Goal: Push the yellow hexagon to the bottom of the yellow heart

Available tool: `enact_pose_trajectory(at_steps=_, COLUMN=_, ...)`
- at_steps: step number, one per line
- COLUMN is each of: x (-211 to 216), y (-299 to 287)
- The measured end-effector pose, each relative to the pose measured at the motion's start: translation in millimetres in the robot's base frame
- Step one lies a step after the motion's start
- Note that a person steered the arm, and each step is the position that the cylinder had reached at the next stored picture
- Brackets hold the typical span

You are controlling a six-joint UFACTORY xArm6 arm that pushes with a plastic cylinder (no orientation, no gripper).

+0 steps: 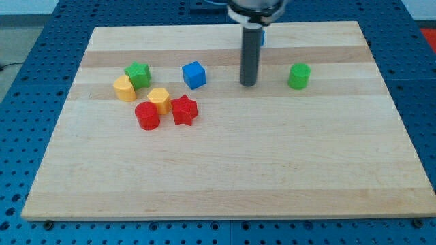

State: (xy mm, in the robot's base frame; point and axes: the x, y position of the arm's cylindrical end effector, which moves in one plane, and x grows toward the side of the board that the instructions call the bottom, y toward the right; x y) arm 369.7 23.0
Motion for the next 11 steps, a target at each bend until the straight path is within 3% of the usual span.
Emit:
enact_pose_trajectory(at_steps=2, x=25.9, y=-63.0)
enact_pose_trajectory(at_steps=7, x=38.2, y=-176.3)
enact_pose_trajectory(at_steps=9, x=59.7, y=-179.3)
enact_pose_trajectory(at_steps=11, x=65.8, y=-131.3)
